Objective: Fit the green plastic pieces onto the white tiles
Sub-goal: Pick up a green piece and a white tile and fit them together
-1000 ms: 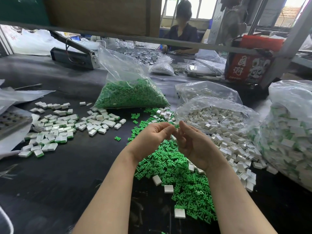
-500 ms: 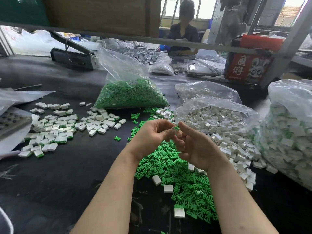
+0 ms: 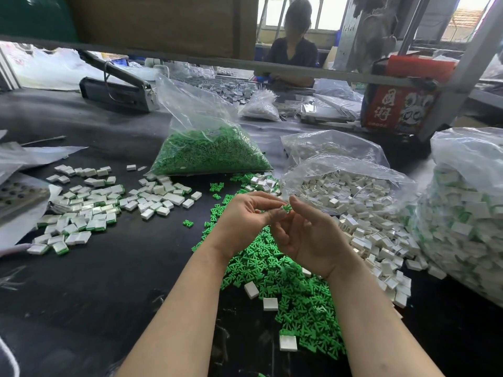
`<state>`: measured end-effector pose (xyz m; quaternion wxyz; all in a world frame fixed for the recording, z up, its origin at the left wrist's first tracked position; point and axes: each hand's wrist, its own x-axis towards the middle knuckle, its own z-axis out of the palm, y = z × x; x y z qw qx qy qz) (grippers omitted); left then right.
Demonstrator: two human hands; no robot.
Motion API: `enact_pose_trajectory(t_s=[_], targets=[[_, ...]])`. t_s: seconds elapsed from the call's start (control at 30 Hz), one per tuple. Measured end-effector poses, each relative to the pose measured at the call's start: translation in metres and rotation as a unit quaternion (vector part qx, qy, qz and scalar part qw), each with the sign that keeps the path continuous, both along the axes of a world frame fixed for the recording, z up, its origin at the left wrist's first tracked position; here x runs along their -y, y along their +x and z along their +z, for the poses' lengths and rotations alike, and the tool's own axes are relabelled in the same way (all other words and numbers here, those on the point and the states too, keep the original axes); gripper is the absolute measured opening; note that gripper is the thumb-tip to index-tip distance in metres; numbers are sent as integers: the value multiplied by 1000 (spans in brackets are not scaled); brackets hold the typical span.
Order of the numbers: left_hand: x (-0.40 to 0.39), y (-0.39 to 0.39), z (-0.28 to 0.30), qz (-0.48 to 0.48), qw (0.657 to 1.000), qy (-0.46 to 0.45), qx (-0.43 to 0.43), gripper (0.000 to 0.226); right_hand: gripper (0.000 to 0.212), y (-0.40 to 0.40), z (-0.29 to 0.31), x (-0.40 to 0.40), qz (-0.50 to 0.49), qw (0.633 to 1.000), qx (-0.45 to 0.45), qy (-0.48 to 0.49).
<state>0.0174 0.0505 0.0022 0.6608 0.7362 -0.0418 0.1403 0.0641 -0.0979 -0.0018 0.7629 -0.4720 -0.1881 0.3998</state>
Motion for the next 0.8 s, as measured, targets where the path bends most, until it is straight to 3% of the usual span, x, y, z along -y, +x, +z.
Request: enact_pose_trajectory(t_s=[0.3, 0.67, 0.8], targets=[[0, -2, 0, 2, 1000, 4, 17, 26, 21, -4, -1, -6, -47, 998, -44, 18], [-3, 0, -4, 10, 999, 25, 27, 25, 29, -8, 1, -9, -61, 997, -49, 15], [-3, 0, -6, 9, 999, 26, 27, 28, 21, -9, 2, -8, -64, 996, -57, 11]])
